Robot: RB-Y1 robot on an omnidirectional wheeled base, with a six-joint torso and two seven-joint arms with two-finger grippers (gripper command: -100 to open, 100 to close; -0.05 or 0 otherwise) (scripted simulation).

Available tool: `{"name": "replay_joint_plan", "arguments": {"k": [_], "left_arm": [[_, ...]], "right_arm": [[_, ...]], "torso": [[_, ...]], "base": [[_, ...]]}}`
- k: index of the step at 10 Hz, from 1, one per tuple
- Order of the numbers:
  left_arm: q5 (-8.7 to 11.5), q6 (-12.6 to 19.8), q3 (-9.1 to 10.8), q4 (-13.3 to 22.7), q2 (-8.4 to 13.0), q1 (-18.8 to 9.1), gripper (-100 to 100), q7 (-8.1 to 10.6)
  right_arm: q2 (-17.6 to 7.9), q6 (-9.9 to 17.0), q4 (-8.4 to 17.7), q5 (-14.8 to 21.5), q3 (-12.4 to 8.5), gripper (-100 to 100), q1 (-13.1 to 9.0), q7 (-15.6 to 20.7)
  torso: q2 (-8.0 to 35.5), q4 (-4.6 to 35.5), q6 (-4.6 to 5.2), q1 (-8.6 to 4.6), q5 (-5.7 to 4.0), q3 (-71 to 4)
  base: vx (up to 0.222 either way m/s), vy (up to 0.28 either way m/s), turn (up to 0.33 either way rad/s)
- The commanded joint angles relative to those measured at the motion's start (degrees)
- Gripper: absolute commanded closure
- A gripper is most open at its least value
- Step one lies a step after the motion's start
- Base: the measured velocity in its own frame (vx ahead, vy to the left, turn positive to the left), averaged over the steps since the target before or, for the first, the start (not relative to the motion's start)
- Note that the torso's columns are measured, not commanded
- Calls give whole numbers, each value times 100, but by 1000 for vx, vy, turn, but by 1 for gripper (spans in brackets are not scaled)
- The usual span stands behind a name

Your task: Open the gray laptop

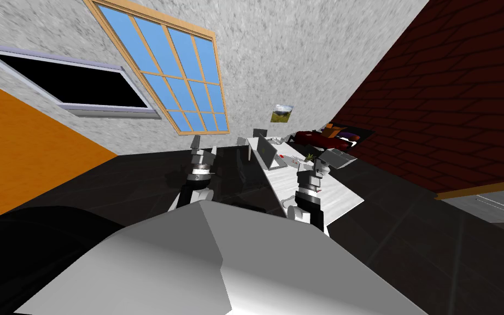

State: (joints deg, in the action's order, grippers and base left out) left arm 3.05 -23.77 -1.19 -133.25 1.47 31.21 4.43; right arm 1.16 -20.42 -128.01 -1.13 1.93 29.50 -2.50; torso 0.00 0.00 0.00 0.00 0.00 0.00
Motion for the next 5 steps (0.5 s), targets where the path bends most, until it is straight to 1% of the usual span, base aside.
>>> {"name": "replay_joint_plan", "arguments": {"k": [1,5], "left_arm": [[0,0,0,0,0,0,0,0],[0,0,0,-1,0,0,0,0]], "right_arm": [[0,0,0,0,0,0,0,0],[0,0,-1,0,0,0,0,0]], "torso": [[232,235,0,0,0,-467],[1845,1846,0,0,0,-3692]], "base": [[0,0,0],[0,0,0]]}}
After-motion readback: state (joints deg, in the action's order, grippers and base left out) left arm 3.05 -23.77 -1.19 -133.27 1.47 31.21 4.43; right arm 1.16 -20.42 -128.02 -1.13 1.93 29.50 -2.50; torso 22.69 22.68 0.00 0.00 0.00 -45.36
